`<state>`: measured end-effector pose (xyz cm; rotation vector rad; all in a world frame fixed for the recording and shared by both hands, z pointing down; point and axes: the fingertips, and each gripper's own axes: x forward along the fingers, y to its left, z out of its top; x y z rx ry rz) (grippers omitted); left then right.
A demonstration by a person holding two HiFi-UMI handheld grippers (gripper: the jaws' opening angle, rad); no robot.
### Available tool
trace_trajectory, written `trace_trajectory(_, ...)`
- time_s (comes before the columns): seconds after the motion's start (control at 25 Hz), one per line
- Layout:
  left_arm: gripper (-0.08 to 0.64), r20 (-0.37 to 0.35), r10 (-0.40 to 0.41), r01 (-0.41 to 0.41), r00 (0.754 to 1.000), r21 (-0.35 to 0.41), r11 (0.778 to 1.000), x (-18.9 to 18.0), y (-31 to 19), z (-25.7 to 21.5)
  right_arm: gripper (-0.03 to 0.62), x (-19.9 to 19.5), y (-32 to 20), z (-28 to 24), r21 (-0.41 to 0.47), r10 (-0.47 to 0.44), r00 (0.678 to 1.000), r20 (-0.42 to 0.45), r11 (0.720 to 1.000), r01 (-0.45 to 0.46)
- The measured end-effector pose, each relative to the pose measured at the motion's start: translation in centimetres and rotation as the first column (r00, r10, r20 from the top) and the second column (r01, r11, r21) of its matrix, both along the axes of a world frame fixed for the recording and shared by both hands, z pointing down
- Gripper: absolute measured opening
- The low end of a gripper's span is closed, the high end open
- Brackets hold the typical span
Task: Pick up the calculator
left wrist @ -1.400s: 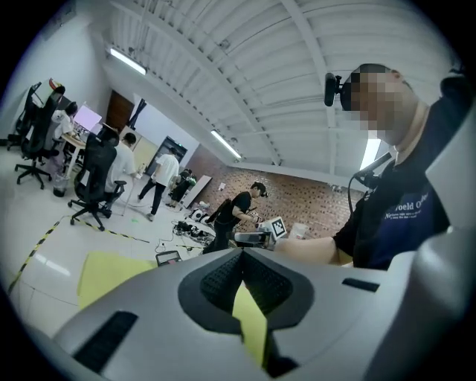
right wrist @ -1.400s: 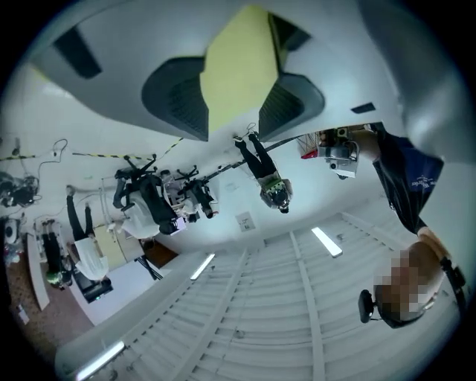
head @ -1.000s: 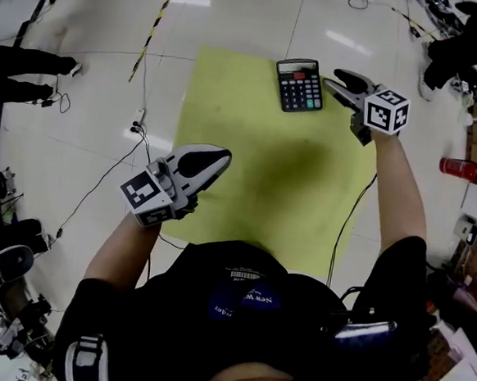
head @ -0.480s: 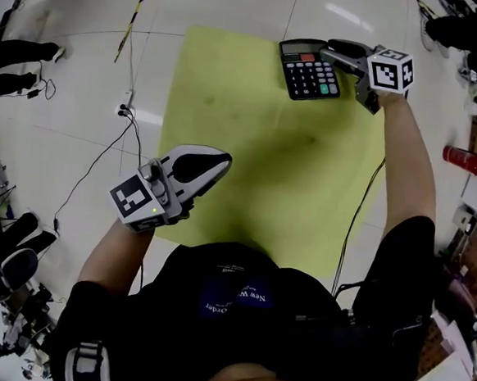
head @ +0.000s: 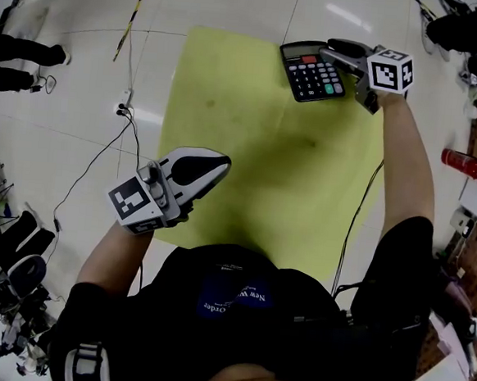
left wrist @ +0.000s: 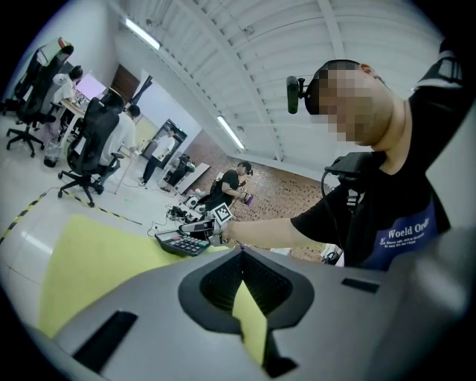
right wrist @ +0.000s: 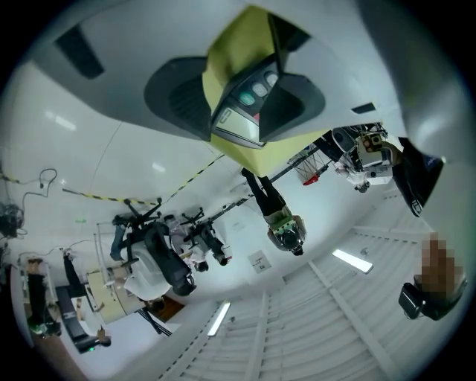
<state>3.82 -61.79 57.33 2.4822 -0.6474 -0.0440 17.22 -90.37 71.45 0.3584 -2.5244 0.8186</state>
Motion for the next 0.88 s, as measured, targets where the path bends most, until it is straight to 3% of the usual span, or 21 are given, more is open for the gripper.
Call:
trace_trajectory(0.28, 0.006, -0.022, -0.003, 0.003, 1.0, -0.024, 1.0, -0.2, 0.0, 0.2, 0.189, 0.4, -0.1, 0.6, 0.014, 0.009, 0.999, -0.051, 1.0, -0.009)
trace_trajectory(0.52, 0.006, -0.042, 0.005, -0.006, 0.999, -0.025, 1.0, 0.1, 0.1, 0.3, 0.195, 0.0, 0.1, 1.2, -0.017, -0.021, 0.999, -0.046, 1.0, 0.02)
trace_trajectory(0.64, 0.006, -0.051, 0.0, -0.002, 0.999, -0.035, 0.999, 0.0, 0.4, 0.4, 0.119, -0.4, 0.8, 1.1, -0.057, -0.054, 0.998, -0.027, 0.997, 0.052)
trace_trajectory(0.88, 0.006, -0.072, -0.008, 0.006, 0.997, -0.034, 0.999, -0.5, 1.2, -0.4, 0.06, -1.2, 2.0, -1.3, -0.112, -0.094, 0.992, 0.088, 0.988, 0.103)
